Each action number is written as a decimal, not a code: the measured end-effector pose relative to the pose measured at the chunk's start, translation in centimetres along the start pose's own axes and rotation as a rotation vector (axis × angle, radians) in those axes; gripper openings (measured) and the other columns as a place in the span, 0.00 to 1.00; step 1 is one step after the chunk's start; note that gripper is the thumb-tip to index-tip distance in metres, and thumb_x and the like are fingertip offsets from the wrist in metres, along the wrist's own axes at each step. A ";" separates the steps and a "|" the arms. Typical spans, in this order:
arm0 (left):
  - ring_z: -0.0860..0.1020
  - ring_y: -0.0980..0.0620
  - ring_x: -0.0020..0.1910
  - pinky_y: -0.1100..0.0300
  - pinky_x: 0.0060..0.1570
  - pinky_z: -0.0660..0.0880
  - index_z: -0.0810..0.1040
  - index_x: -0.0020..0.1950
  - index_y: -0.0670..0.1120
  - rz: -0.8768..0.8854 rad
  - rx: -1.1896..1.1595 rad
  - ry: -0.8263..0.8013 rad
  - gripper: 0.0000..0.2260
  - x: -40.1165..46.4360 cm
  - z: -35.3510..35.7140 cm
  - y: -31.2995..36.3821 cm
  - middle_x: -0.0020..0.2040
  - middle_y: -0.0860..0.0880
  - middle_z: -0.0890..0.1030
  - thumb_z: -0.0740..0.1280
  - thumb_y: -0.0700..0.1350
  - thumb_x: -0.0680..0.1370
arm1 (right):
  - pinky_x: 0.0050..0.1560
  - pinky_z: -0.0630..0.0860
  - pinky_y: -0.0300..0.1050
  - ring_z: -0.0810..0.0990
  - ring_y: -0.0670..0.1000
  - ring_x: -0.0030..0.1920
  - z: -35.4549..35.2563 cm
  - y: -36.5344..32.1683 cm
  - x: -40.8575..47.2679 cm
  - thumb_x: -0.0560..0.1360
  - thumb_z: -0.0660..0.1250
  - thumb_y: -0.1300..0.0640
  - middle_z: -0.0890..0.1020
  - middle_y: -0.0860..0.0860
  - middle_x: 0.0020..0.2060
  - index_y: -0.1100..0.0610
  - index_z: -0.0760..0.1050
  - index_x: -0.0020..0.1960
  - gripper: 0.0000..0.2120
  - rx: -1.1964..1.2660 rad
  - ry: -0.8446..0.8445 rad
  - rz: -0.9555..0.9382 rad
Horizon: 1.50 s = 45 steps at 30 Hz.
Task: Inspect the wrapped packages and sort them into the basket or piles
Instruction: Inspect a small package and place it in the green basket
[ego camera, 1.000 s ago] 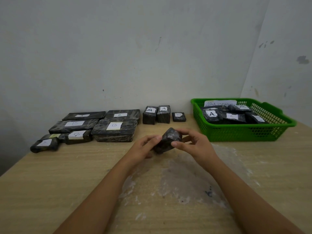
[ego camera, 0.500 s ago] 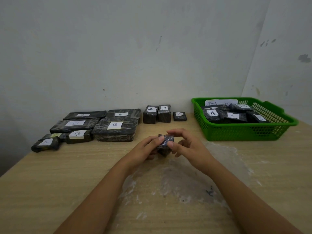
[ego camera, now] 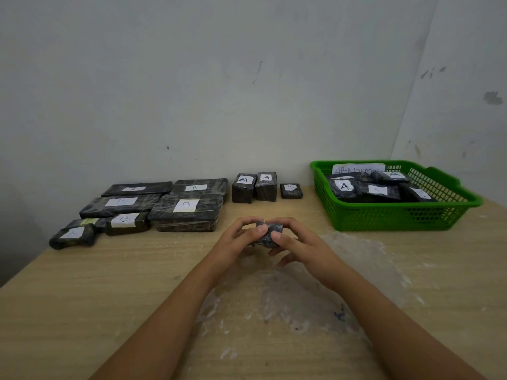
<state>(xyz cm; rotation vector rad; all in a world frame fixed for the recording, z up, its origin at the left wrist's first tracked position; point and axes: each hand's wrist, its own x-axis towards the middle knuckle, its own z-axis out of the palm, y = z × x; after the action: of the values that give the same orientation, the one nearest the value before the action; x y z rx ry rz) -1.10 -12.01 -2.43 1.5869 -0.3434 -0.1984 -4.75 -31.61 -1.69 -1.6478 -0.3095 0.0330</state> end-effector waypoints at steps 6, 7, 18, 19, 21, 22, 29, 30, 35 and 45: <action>0.84 0.45 0.58 0.45 0.64 0.77 0.78 0.64 0.50 0.003 -0.067 -0.038 0.28 0.0 0.3 -0.2 0.57 0.44 0.85 0.74 0.62 0.70 | 0.43 0.81 0.46 0.82 0.50 0.43 0.3 0.0 0.1 0.77 0.71 0.46 0.83 0.51 0.47 0.52 0.78 0.60 0.15 -0.002 0.063 -0.102; 0.84 0.46 0.57 0.47 0.61 0.78 0.78 0.63 0.49 0.013 -0.080 -0.019 0.28 0.0 0.4 -0.1 0.55 0.45 0.85 0.74 0.62 0.69 | 0.43 0.81 0.47 0.82 0.50 0.43 0.5 0.0 0.1 0.77 0.72 0.44 0.83 0.52 0.49 0.50 0.78 0.60 0.16 -0.008 0.075 -0.100; 0.82 0.47 0.59 0.54 0.56 0.77 0.80 0.59 0.55 0.057 -0.060 0.025 0.24 0.1 0.9 -0.3 0.57 0.44 0.85 0.74 0.64 0.67 | 0.50 0.84 0.51 0.86 0.62 0.51 1.6 -0.3 0.1 0.74 0.74 0.40 0.85 0.60 0.54 0.54 0.78 0.59 0.22 0.228 0.123 0.082; 0.82 0.46 0.60 0.53 0.58 0.78 0.79 0.59 0.56 0.054 -0.061 0.016 0.24 0.1 1.0 -0.4 0.57 0.44 0.85 0.74 0.64 0.67 | 0.50 0.83 0.51 0.86 0.63 0.51 1.5 -0.3 0.1 0.71 0.75 0.41 0.85 0.62 0.53 0.55 0.78 0.58 0.23 0.241 0.145 0.069; 0.81 0.44 0.62 0.48 0.64 0.77 0.79 0.58 0.57 0.049 -0.071 -0.001 0.22 0.1 1.0 -0.3 0.58 0.43 0.84 0.74 0.64 0.68 | 0.51 0.83 0.52 0.85 0.64 0.51 1.4 -0.2 0.2 0.66 0.76 0.40 0.84 0.64 0.53 0.57 0.79 0.54 0.25 0.271 0.176 0.048; 0.81 0.43 0.63 0.45 0.66 0.76 0.79 0.58 0.57 0.050 -0.075 -0.008 0.21 0.0 1.0 -0.2 0.59 0.42 0.84 0.74 0.64 0.68 | 0.53 0.83 0.53 0.85 0.65 0.53 1.4 -0.1 0.3 0.65 0.76 0.40 0.84 0.65 0.53 0.56 0.79 0.52 0.24 0.284 0.179 0.038; 0.81 0.45 0.58 0.40 0.67 0.74 0.79 0.56 0.55 0.038 -0.100 -0.022 0.19 0.1 0.8 -0.3 0.57 0.43 0.83 0.75 0.61 0.69 | 0.57 0.83 0.54 0.84 0.62 0.56 1.5 -0.1 0.2 0.68 0.77 0.45 0.85 0.62 0.53 0.56 0.79 0.51 0.18 0.304 0.134 0.034; 0.82 0.45 0.58 0.43 0.65 0.76 0.78 0.57 0.54 0.042 -0.103 -0.018 0.21 0.0 0.8 -0.3 0.57 0.42 0.83 0.75 0.60 0.69 | 0.57 0.83 0.54 0.85 0.60 0.54 1.5 -0.1 0.2 0.67 0.77 0.43 0.86 0.60 0.52 0.56 0.78 0.51 0.20 0.300 0.124 0.044; 0.82 0.43 0.59 0.54 0.55 0.79 0.79 0.58 0.50 0.064 -0.103 -0.004 0.24 -0.2 1.0 -0.1 0.60 0.37 0.82 0.77 0.58 0.67 | 0.49 0.84 0.51 0.86 0.58 0.48 1.3 -0.5 0.2 0.73 0.77 0.47 0.85 0.57 0.45 0.59 0.77 0.49 0.17 0.303 0.167 0.066; 0.83 0.49 0.57 0.58 0.54 0.78 0.77 0.61 0.48 0.054 -0.105 -0.036 0.28 -0.3 1.0 0.6 0.57 0.44 0.84 0.76 0.59 0.66 | 0.53 0.84 0.56 0.85 0.56 0.47 1.2 -0.7 0.2 0.71 0.75 0.45 0.85 0.56 0.42 0.60 0.76 0.46 0.18 0.262 0.197 0.032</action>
<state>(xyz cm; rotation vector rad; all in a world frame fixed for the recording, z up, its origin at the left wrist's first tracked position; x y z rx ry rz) -1.83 -12.88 -1.94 1.4705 -0.3970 -0.2003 -4.91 -30.32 -1.04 -1.3836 -0.1221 -0.0616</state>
